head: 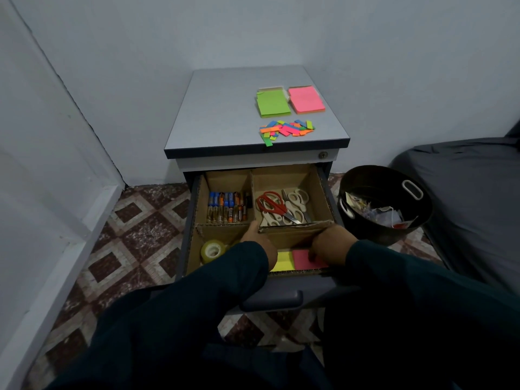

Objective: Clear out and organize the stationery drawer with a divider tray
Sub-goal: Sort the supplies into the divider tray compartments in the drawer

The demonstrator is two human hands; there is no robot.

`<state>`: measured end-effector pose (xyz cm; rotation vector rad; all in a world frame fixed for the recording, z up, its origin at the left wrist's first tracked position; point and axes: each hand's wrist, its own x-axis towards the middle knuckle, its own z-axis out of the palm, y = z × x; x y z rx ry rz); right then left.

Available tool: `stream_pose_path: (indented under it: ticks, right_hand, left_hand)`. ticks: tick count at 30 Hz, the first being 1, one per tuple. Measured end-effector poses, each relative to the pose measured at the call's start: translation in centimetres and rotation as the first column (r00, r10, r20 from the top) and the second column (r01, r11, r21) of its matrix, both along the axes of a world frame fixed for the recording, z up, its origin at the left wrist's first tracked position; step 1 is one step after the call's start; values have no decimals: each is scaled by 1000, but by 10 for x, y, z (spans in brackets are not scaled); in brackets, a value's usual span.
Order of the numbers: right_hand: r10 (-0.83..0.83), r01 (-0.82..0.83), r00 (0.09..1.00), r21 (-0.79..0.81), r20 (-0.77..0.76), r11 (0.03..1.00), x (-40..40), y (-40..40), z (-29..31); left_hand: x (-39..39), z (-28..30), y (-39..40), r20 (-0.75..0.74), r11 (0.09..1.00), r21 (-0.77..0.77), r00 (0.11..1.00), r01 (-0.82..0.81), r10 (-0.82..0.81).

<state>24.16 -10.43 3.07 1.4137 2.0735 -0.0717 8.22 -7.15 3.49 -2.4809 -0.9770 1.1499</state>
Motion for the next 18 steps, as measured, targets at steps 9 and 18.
stream_pose_path:
  ticks: [9,18]
  right_hand:
    - [-103,104,984,-5,-145,995,4,-3,12]
    - [-264,360,798,79,-542,929,15,15,59]
  left_hand:
    - [-6,1,6,262,981,-175,957,-82,127]
    - [-6,48,35,563,903,-409,741,-133,364]
